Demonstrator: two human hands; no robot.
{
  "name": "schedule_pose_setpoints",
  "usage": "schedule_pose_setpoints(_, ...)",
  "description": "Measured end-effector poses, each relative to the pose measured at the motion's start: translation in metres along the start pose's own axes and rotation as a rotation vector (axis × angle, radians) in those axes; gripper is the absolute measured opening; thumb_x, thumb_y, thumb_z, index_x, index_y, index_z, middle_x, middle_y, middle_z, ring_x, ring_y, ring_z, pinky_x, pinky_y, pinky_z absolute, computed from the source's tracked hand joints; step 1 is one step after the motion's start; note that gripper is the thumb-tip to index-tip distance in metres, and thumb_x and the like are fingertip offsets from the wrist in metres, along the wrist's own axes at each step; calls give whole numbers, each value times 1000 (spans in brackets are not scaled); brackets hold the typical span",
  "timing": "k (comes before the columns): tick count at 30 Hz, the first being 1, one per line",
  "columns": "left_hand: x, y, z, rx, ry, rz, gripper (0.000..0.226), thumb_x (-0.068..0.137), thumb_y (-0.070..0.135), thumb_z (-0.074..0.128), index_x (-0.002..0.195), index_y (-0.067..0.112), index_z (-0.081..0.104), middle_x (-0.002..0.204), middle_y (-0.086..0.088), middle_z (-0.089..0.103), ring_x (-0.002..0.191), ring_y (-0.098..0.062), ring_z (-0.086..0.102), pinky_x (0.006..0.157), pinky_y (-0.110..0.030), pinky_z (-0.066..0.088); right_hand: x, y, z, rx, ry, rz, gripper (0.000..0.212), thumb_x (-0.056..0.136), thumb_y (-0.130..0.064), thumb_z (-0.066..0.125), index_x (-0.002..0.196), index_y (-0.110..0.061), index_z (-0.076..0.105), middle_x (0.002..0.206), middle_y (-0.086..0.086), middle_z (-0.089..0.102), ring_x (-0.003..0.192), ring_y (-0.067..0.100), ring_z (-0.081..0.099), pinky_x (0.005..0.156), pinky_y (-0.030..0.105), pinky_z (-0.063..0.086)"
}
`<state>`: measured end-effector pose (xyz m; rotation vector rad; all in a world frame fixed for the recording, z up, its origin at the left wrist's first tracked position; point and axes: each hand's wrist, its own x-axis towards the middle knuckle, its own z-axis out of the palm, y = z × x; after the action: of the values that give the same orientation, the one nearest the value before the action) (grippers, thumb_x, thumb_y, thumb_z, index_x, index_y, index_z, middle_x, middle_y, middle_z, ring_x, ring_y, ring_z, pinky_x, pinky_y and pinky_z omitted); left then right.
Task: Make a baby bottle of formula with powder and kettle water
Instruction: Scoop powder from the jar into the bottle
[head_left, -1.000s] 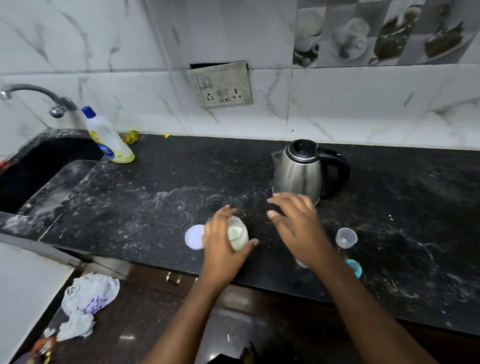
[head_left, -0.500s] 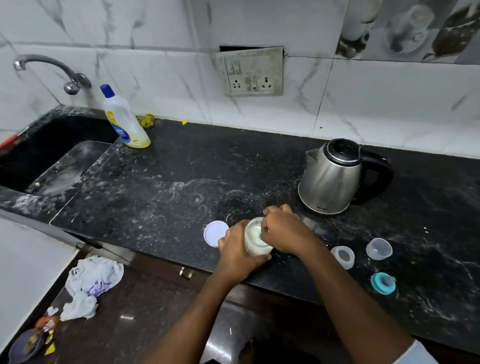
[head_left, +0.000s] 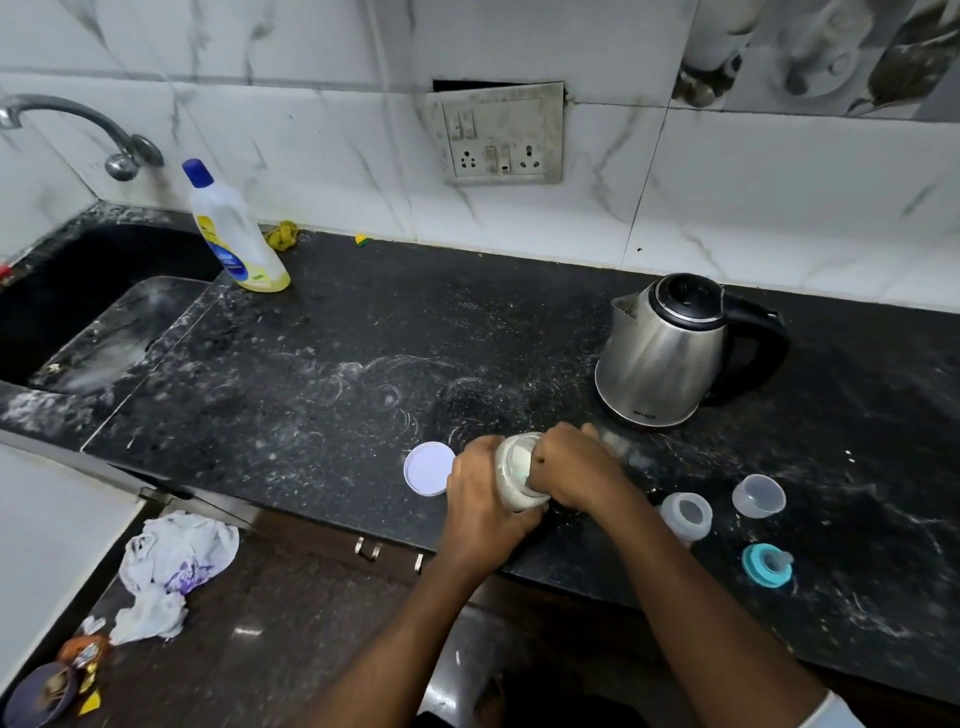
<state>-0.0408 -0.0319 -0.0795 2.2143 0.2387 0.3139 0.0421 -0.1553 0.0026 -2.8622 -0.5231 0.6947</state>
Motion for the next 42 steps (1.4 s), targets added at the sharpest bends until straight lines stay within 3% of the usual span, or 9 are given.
schedule_pose_setpoints(5,3,-5,-2,-65,23,-11,92,61,42,98,134,38,42,125,7,58,114,-18,57,97,-43,49,-19,1,-14,10,255,-164,22,93,-21,60,112,-19,71,128,1,50,119,27,42,97,40,48)
schedule_pose_setpoints(8,3,-9,-6,-90,-1,-16,95,61,41,98,133,49,37,129,8,58,120,-16,57,101,-38,49,-22,8,-14,9,421,-342,10,90,-18,70,98,-16,74,117,2,54,110,28,46,90,41,51)
schedule_pose_setpoints(10,3,-12,-6,-108,-38,-21,98,61,38,98,137,46,38,133,8,57,124,-13,57,104,-36,48,-19,13,-9,-43,483,-413,5,79,-15,79,83,-16,77,114,4,59,102,32,52,78,46,55)
schedule_pose_setpoints(12,4,-15,-7,-120,-68,-6,96,62,31,99,140,38,42,135,8,57,127,-10,57,106,-33,48,-18,15,-4,-106,461,-437,10,71,-14,86,76,-18,78,120,5,62,103,33,55,73,44,54)
schedule_pose_setpoints(15,5,-15,-12,-128,-99,23,95,63,21,98,140,36,45,137,10,57,129,-6,55,107,-27,46,-18,15,-5,-150,430,-448,8,75,-19,86,81,-22,80,135,2,59,115,33,53,80,42,48)
schedule_pose_setpoints(18,7,-14,-14,-133,-121,37,91,63,22,97,141,26,49,139,8,58,130,-10,56,108,-33,47,-18,13,-9,-130,338,-445,11,90,-27,73,96,-24,81,158,-4,41,133,31,39,100,43,39)
schedule_pose_setpoints(21,8,-12,-17,-128,-132,46,92,64,27,96,143,20,50,139,7,58,130,-13,56,108,-39,48,-19,13,-11,-146,255,-441,15,95,-29,68,98,-23,81,169,-8,24,142,29,26,106,41,33)
schedule_pose_setpoints(34,11,-5,-22,-107,-149,94,87,69,28,96,143,22,51,139,10,57,130,-12,56,107,-35,48,-16,15,-14,-83,136,-412,14,96,-30,69,104,-27,81,172,-13,15,151,29,15,115,44,27)
schedule_pose_setpoints(42,12,-15,-21,-71,-158,51,93,63,26,94,145,19,51,140,8,56,132,-8,53,110,-37,46,-1,28,-7,403,118,-334,10,97,-23,68,98,-21,78,164,-15,32,147,18,21,119,38,24)
